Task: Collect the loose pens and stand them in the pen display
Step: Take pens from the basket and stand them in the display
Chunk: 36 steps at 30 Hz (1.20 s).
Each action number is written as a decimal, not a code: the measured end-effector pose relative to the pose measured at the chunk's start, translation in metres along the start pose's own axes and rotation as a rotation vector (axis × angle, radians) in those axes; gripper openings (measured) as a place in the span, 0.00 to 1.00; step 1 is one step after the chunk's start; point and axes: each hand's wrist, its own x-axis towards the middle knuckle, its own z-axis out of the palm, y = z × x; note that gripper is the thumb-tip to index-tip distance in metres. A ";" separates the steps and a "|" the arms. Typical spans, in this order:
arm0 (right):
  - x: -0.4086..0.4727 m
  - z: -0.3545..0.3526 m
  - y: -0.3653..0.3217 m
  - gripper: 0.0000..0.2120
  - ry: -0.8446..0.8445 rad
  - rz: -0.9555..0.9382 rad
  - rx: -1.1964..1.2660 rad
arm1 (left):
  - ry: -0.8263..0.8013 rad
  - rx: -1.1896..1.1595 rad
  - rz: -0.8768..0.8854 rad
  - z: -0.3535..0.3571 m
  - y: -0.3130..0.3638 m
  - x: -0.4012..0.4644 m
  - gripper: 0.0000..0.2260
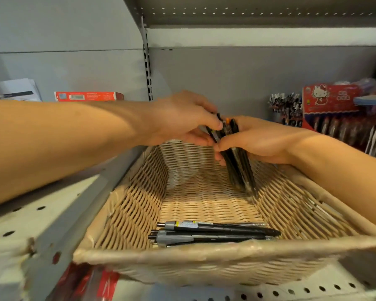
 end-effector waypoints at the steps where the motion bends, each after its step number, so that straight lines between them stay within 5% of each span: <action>1: -0.002 0.000 -0.005 0.04 -0.001 0.011 0.101 | 0.008 0.008 0.015 -0.002 0.007 -0.005 0.14; 4: -0.008 -0.003 -0.028 0.03 0.022 0.007 0.201 | 0.068 0.106 0.092 -0.009 0.029 -0.024 0.06; 8: -0.007 0.012 -0.083 0.04 0.119 -0.068 0.245 | 0.368 0.318 0.196 -0.028 0.047 -0.057 0.12; 12: 0.008 0.051 -0.147 0.10 0.149 -0.253 0.377 | 0.591 0.068 0.397 -0.060 0.055 -0.095 0.23; 23: 0.050 0.155 -0.216 0.13 0.167 -0.380 0.377 | 0.507 -0.296 0.542 -0.137 0.013 -0.152 0.09; 28: 0.054 0.166 -0.204 0.15 0.248 -0.415 0.431 | 0.410 -0.341 0.571 -0.140 0.000 -0.148 0.17; 31: 0.054 0.172 -0.195 0.11 0.280 -0.399 0.435 | 0.408 -0.322 0.549 -0.139 0.000 -0.151 0.07; 36: 0.045 0.186 -0.172 0.07 0.121 -0.249 0.480 | 0.359 -0.436 0.533 -0.136 0.000 -0.156 0.11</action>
